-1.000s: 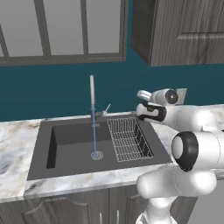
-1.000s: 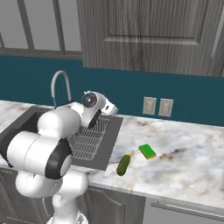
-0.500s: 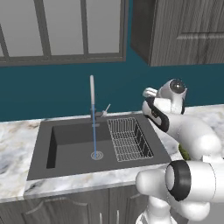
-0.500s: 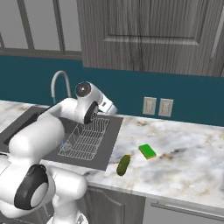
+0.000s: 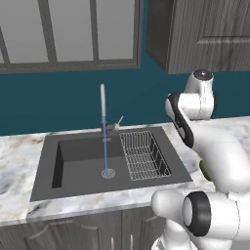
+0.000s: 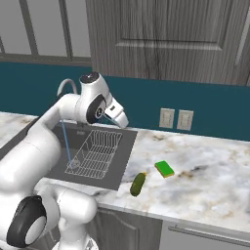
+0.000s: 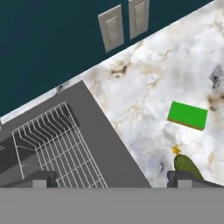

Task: Turn on the sink faucet. Then move the cucumber from the counter to the sink. Turn off the sink. Move the vegetable from the sink to the pot next to the stove. Finally move the pot to the front right burner.

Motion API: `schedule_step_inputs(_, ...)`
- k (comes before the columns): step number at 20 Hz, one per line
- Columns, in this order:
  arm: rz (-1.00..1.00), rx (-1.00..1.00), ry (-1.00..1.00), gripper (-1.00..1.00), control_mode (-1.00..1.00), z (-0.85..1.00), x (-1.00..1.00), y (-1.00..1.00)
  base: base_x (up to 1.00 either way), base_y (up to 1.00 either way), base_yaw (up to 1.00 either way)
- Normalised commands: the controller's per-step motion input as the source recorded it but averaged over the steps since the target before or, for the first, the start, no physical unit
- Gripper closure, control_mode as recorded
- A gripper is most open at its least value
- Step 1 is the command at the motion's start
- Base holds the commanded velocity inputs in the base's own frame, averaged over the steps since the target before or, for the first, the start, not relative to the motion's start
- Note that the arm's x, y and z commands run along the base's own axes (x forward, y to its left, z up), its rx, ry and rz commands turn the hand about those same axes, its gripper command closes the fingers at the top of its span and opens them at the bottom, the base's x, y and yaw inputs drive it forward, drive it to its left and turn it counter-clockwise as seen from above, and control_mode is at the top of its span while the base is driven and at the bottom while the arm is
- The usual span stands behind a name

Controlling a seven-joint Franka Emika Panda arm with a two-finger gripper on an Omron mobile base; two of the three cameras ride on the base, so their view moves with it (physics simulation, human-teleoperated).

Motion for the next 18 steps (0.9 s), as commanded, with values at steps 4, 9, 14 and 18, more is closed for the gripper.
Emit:
schedule_step_inputs(4, -0.01, 0.02, 0.24, -1.0, -1.0, -0.16, -0.61, 0.0, 0.0, 0.0, 0.0)
schedule_step_inputs(9, 0.0, 0.0, 0.13, -1.0, -1.0, -0.51, -0.54, -0.01, 0.0, 0.0, 0.0)
schedule_step_inputs(14, -0.01, 0.0, 0.03, -1.0, -1.0, -0.59, -0.49, -0.15, 0.0, 0.0, 0.0)
schedule_step_inputs(18, 0.0, 0.0, 0.05, -1.0, -1.0, -0.4, -0.2, -0.22, 0.0, 0.0, 0.0)
